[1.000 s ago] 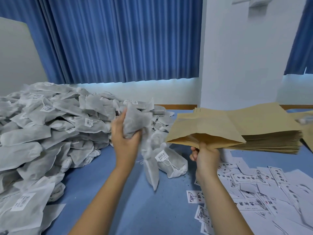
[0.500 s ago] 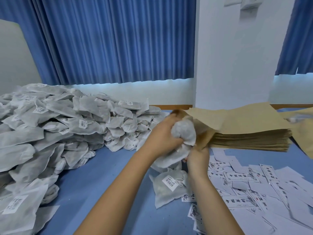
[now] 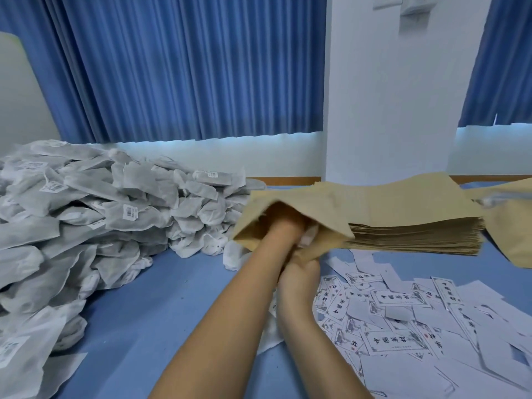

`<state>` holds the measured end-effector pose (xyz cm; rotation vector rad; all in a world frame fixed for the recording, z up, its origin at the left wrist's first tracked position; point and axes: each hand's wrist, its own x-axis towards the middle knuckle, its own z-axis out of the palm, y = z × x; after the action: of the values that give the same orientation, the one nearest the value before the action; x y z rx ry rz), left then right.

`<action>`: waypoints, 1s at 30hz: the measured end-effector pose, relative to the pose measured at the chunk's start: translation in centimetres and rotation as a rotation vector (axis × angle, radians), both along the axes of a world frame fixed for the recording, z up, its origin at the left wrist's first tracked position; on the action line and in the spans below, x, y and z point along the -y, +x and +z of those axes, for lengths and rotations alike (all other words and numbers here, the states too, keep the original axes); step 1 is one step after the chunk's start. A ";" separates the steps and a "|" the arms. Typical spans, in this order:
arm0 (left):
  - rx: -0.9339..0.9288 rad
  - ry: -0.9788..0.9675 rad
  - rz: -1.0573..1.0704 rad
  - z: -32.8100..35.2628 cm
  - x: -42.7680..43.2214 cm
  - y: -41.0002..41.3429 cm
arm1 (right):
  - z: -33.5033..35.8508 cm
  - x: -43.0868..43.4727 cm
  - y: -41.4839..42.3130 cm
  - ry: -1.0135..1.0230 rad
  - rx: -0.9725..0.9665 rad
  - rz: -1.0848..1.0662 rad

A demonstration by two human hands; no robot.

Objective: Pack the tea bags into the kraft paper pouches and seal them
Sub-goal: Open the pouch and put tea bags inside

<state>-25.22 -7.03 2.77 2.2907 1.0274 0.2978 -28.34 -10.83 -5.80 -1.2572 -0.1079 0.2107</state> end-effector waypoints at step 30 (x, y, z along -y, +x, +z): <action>-0.199 0.468 -0.345 -10.9 -5.3 -5.3 | 0.1 2.9 6.1 0.036 0.044 0.033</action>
<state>-30.55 -1.72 -8.09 2.9183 0.6806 0.1812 -22.26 -13.74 -5.65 -1.2252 -0.1704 0.2088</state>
